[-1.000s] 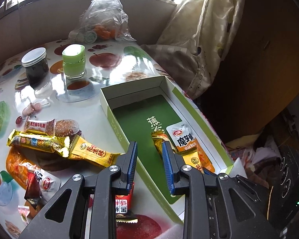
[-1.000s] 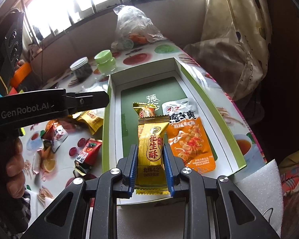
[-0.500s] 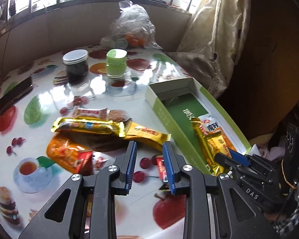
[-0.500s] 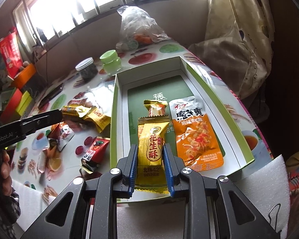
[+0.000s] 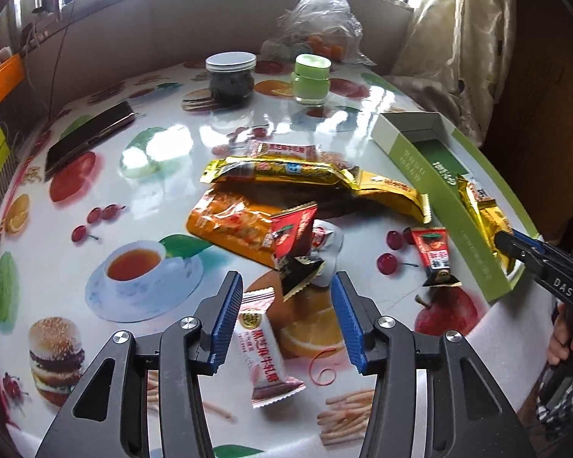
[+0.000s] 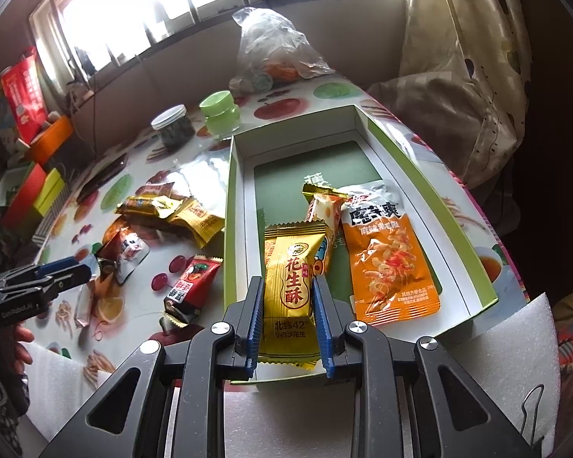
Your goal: Organize snacks
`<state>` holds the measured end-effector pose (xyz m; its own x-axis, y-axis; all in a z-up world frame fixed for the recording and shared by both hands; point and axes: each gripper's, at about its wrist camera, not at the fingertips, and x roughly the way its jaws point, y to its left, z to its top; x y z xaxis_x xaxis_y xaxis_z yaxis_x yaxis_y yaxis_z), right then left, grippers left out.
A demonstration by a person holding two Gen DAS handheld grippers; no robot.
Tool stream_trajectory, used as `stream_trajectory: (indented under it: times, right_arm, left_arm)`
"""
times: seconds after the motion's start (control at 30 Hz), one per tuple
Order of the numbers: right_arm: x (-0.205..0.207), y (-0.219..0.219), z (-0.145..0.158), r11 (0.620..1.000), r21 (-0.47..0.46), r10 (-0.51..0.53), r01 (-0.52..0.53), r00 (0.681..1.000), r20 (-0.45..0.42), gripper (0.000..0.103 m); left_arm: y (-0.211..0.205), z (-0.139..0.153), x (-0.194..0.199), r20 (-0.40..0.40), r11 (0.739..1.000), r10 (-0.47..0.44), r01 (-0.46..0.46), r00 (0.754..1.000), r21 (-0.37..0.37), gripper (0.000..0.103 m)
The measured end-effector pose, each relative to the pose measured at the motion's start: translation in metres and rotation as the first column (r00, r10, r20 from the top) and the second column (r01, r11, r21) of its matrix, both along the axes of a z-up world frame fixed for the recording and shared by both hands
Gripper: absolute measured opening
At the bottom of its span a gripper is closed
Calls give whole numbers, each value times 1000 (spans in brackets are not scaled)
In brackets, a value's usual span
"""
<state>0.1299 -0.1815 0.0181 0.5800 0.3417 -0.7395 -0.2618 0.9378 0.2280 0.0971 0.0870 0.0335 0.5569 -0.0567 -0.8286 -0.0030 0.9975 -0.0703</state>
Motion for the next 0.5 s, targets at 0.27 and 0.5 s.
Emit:
stream_trajectory:
  times: [0.27,0.5]
  right_arm:
    - [-3,2,-1,1000,1,2,-2,1000,-1,23]
    - [-4,4,-1,1000,4,7,-7,1000,0,23]
  left_arm:
    - [16,-10,-24,-50,996,92,-91,995,12,50]
    - [20,-23,-26,-79,991,125,-128,989,-37,50]
